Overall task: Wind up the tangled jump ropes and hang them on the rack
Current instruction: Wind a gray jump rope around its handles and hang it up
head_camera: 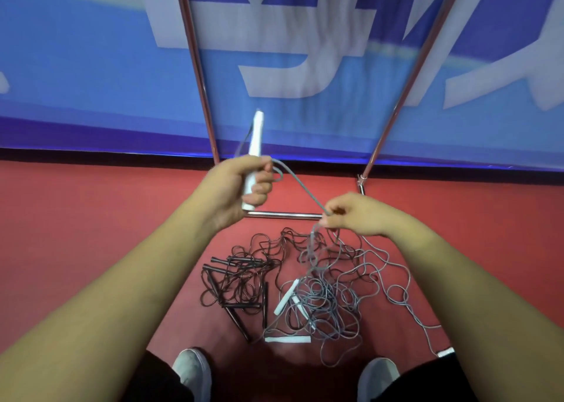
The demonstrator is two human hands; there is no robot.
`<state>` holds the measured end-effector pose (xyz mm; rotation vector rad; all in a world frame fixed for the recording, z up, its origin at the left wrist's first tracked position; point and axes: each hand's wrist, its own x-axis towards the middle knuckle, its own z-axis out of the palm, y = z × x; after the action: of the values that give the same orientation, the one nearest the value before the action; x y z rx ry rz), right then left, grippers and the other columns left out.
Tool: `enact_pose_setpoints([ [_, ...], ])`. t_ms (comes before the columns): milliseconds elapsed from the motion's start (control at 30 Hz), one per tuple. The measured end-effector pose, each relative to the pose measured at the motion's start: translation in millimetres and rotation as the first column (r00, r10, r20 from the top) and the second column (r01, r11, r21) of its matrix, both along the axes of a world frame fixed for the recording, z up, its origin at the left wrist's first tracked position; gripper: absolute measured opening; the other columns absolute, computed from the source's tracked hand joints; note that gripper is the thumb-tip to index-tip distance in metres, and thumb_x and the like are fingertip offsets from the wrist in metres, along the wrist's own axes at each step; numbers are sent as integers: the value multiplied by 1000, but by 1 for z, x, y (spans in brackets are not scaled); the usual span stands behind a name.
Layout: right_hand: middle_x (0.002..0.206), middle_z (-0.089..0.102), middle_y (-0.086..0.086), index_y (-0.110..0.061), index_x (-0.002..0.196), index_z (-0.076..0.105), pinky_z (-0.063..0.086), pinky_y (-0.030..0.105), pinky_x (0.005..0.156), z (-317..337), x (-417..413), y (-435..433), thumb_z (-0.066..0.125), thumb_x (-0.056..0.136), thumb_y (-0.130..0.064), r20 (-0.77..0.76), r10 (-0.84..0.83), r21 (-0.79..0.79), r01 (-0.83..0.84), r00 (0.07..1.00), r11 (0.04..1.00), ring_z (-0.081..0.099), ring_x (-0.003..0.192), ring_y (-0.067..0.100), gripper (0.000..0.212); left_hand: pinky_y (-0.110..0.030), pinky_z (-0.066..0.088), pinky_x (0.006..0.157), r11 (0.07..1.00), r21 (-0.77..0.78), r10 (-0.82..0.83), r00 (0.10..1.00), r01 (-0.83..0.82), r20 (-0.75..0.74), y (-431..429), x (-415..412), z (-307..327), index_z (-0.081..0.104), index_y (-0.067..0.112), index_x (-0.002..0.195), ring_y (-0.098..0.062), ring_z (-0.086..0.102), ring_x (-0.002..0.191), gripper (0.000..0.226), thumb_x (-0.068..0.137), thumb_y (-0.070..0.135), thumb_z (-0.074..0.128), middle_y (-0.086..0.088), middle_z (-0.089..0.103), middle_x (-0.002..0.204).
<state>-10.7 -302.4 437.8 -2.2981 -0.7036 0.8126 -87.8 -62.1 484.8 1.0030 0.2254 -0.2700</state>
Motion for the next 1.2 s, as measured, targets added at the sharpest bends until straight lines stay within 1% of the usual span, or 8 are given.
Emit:
enact_pose_setpoints([
  [167,77,68,3,-18,81,69,44,32,71,-21,12,-17,66,95,-22,-17,-214,34,215,977,976,54,66,11,15,-13,24,35,974,-4,223,968,-225,-113,30,9,-9,51,10,82,-6,35,47,17,98,10,46,0,45,64],
  [300,57,62,4,-7,91,63,55,40,74,3,10,-2,64,94,-6,-105,-400,376,408,911,832,67,61,24,3,-18,27,35,763,593,358,932,-256,-58,39,10,-23,55,4,103,-12,62,48,6,98,7,54,-13,63,80],
  [367,53,58,1,-7,87,66,55,36,64,16,5,5,67,92,-9,-77,-384,401,381,920,833,61,54,19,6,-17,28,33,686,697,322,946,-207,-36,37,7,-23,57,5,107,-14,70,52,9,98,6,55,-11,63,89],
  [533,51,55,-1,-4,87,71,46,20,50,40,-16,26,72,90,-12,-44,-235,374,234,971,897,49,44,7,8,-20,31,39,799,600,20,998,-48,53,8,1,-17,67,8,112,-16,64,56,17,97,8,60,-8,73,114],
  [733,57,59,3,-4,90,69,47,21,55,38,-21,40,69,92,-12,-81,-239,485,248,968,839,54,51,13,8,-23,24,43,698,690,-279,960,194,12,-9,-5,-16,63,10,85,-14,40,41,20,99,23,60,-8,60,62],
  [1000,66,59,-10,-21,72,63,43,33,75,-13,9,-1,69,92,-17,-35,-46,-76,44,998,996,53,67,16,22,-17,21,38,970,187,128,980,-156,150,15,8,-5,53,7,80,-8,34,43,21,100,7,47,-1,44,61],
  [1100,76,73,1,-16,83,71,47,29,76,-16,13,-4,64,96,-15,-90,-188,48,193,978,980,64,76,15,15,-18,28,39,909,330,236,967,-255,98,24,11,-12,60,4,90,-10,42,45,13,100,8,52,-7,61,74],
  [1200,62,65,5,-2,97,69,52,37,70,-4,10,6,62,96,-9,-150,-329,287,360,932,888,66,65,24,10,-21,33,44,679,686,328,944,-262,36,30,11,-21,65,9,111,-19,61,57,16,97,15,60,-5,67,77],
])
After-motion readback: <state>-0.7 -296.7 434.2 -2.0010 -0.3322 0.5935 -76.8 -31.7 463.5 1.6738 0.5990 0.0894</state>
